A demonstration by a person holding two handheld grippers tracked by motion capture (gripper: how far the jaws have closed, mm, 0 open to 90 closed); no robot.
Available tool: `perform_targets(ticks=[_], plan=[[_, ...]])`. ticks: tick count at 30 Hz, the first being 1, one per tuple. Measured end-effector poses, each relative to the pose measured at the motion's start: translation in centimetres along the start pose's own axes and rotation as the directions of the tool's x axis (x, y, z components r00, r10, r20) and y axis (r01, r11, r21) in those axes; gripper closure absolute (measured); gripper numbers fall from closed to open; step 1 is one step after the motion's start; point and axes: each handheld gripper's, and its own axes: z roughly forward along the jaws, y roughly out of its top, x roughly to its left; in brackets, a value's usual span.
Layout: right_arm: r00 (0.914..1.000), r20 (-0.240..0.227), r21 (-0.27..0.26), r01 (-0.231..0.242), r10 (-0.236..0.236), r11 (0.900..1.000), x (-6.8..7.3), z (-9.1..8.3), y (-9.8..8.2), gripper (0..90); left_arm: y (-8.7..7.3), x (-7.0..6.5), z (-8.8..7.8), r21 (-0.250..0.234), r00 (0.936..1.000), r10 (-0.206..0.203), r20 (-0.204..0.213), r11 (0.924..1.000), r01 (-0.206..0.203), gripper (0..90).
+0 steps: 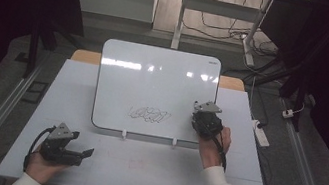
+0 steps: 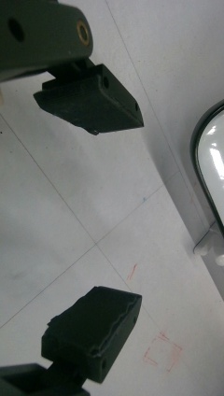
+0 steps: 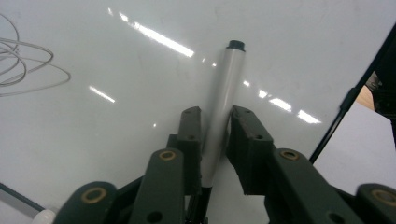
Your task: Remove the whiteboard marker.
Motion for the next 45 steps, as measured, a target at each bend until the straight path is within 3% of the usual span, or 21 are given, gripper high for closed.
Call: perform_targets(ticks=[8,12,14,21,26,30,33,40,41,42,43,45], plan=[[0.9986,0.045,0.024,0.024,-0.025,0.999,0.7,0.2,0.5,76.8,0.0,-0.1,0.0,-0.003,1.0000,0.000,-0.004,1.0000,0.000,15.3],[0.9992,0.037,0.028,0.013,-0.014,1.000,0.7,0.2,0.6,80.7,0.1,-0.1,-0.2,-0.006,1.0000,0.001,-0.004,1.0000,-0.001,15.3],[0.9980,0.048,0.031,0.038,-0.040,0.999,0.9,0.2,0.6,80.9,0.1,-0.1,-0.2,-0.010,1.0000,0.002,-0.004,1.0000,-0.002,15.3],[0.9994,0.012,-0.025,0.033,-0.032,0.999,0.7,-0.7,0.2,81.2,0.1,0.0,-0.3,-0.020,1.0000,0.001,-0.009,0.9998,-0.001,15.9],[0.9980,-0.062,-0.096,-0.016,0.010,0.995,0.5,-2.1,-0.1,81.5,0.3,-0.2,-0.5,-0.046,1.0000,0.001,-0.010,0.9990,-0.001,16.9],[0.9879,-0.143,-0.135,-0.081,0.061,0.988,0.3,-2.8,-0.5,81.5,0.6,-0.4,-0.5,-0.061,1.0000,-0.004,-0.004,0.9981,0.003,17.4],[0.9765,-0.203,-0.155,-0.104,0.071,0.982,0.8,-3.4,-0.8,81.5,1.8,-1.3,-0.2,-0.088,0.9997,0.006,0.025,0.9961,-0.003,18.4],[0.9544,-0.298,-0.191,-0.042,-0.017,0.981,3.3,-4.6,-1.2,81.5,4.1,-2.7,0.3,-0.147,0.9951,0.031,0.094,0.9889,-0.017,25.0],[0.9505,-0.309,-0.192,-0.033,-0.028,0.981,3.7,-4.7,-1.3,81.5,5.2,-3.2,0.5,-0.173,0.9918,0.036,0.122,0.9848,-0.014,26.0],[0.9470,-0.319,-0.196,-0.024,-0.040,0.980,4.2,-4.8,-1.5,81.5,5.2,-3.2,0.5,-0.173,0.9918,0.036,0.122,0.9848,-0.014,27.0],[0.9431,-0.329,-0.198,-0.020,-0.047,0.980,4.7,-4.9,-1.6,81.5,6.2,-3.8,0.9,-0.197,0.9872,0.048,0.152,0.9802,-0.017,27.9],[0.9336,-0.353,-0.207,-0.011,-0.064,0.978,5.5,-5.1,-1.8,81.4,6.8,-4.2,1.1,-0.208,0.9842,0.054,0.169,0.9779,-0.018,29.7]])
